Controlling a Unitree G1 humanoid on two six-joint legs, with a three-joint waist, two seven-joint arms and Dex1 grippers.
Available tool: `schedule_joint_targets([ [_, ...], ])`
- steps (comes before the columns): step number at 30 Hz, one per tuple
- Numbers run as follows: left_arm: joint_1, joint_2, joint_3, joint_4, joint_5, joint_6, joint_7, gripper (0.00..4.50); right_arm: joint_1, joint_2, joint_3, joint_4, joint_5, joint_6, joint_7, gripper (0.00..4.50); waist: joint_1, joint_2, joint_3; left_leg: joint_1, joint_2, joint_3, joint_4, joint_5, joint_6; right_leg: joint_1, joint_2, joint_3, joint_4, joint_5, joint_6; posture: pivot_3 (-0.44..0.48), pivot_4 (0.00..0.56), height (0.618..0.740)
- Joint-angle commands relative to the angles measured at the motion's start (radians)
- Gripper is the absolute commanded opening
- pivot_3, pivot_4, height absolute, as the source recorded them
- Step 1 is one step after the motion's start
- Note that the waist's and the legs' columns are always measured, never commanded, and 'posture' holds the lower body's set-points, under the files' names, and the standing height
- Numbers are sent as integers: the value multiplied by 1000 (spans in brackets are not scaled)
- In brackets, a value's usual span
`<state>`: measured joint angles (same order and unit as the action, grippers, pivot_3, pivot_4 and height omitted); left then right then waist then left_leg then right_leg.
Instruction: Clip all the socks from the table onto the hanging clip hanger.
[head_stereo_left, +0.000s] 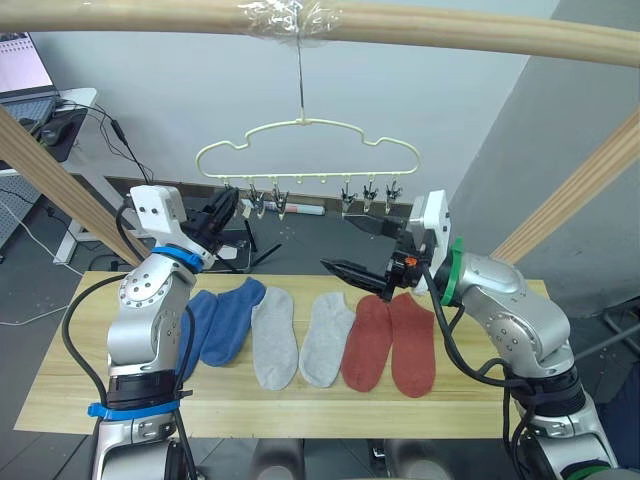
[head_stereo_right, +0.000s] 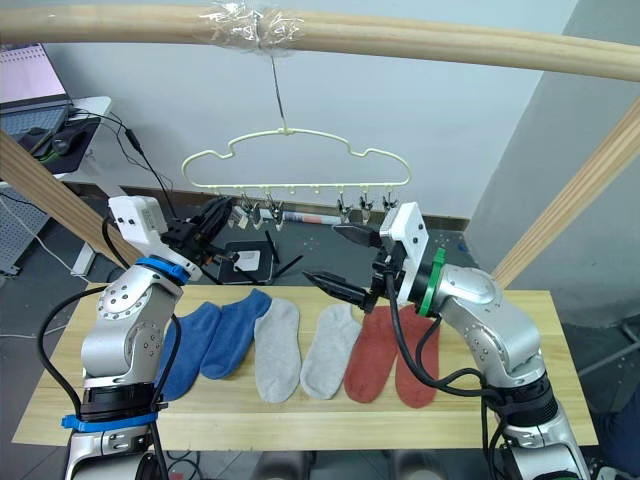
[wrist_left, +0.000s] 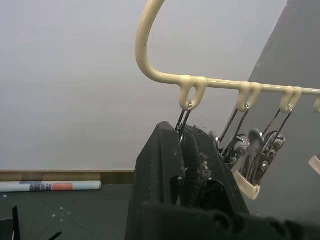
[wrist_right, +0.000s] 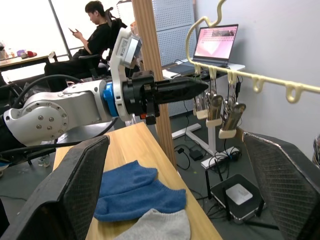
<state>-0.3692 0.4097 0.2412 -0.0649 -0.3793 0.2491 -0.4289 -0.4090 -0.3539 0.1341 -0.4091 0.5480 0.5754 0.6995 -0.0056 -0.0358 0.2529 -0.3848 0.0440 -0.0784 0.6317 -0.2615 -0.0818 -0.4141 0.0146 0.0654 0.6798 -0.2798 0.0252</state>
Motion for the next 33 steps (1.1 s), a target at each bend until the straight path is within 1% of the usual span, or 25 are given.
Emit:
schedule_joint_targets([
  [1, -11, 23, 19, -36, -1, -3, 3, 33, 99, -27, -3, 5, -90, -36, -65, 4465, 3, 0, 0, 0, 0, 0, 0, 0, 0, 0, 0, 0, 0, 0, 0, 88, 248, 740],
  [4, -3, 37, 29, -41, 6, 4, 12, 33, 210, -10, 5, 54, -218, -73, -204, 4465, 4, 0, 0, 0, 0, 0, 0, 0, 0, 0, 0, 0, 0, 0, 0, 93, 254, 740],
  [6, 3, 41, 30, -47, 2, 10, 14, 33, 250, -5, 18, 86, -282, -65, -264, 4465, 2, 0, 0, 0, 0, 0, 0, 0, -1, 0, 0, 1, 0, 0, 0, 93, 258, 740],
  [9, 14, 40, 29, -61, -1, 21, 17, 33, 286, -19, 58, 134, -394, -47, -336, 4465, -1, 1, 0, 1, 0, 1, 0, 2, -3, 0, 0, 2, 0, 0, 0, 93, 258, 740],
  [11, 19, 39, 28, -67, -2, 25, 17, 33, 301, -15, 70, 158, -434, -11, -372, 4465, 0, 1, 1, 1, 0, 0, 0, 3, -5, 0, 0, 1, 0, -3, 5, 88, 258, 740],
  [13, 19, 39, 27, -67, -2, 30, 15, 33, 305, 2, 63, 183, -451, 30, -404, 4465, 1, 1, 1, 1, 0, 0, 0, 3, -5, 0, 0, 1, 0, -3, 5, 86, 258, 740],
  [18, 14, 41, 25, -69, -3, 39, 8, 33, 323, -41, 50, 204, -471, 107, -378, 4465, 2, 1, 1, 1, 0, 1, 0, 3, -5, 0, 0, 2, 0, -3, 5, 78, 255, 740],
  [23, 13, 34, 19, -76, -2, 46, 10, 33, 326, -62, 39, 240, -460, 94, -345, 4465, 0, 1, 1, 1, 0, 1, 0, 3, -5, 0, 0, 2, 0, -3, 5, 78, 255, 740],
  [26, 11, 31, 19, -76, -3, 47, 10, 33, 303, -59, 60, 277, -468, 61, -322, 4465, 0, 1, 1, 1, 0, 1, 0, 3, -5, 0, 1, 2, 0, -3, 5, 76, 252, 740],
  [29, 11, 35, 24, -73, -5, 48, 7, 33, 289, -44, 63, 301, -465, 70, -314, 4465, 0, 1, 1, 1, 0, 1, 0, 3, -5, 0, 1, 2, 0, -3, 5, 81, 255, 740],
  [33, 15, 39, 33, -75, -6, 51, 11, 33, 286, -54, 77, 373, -507, 37, -327, 4465, 1, 1, 1, 0, -1, 1, 0, 3, -5, 0, 0, 2, 0, -3, 5, 89, 256, 740],
])
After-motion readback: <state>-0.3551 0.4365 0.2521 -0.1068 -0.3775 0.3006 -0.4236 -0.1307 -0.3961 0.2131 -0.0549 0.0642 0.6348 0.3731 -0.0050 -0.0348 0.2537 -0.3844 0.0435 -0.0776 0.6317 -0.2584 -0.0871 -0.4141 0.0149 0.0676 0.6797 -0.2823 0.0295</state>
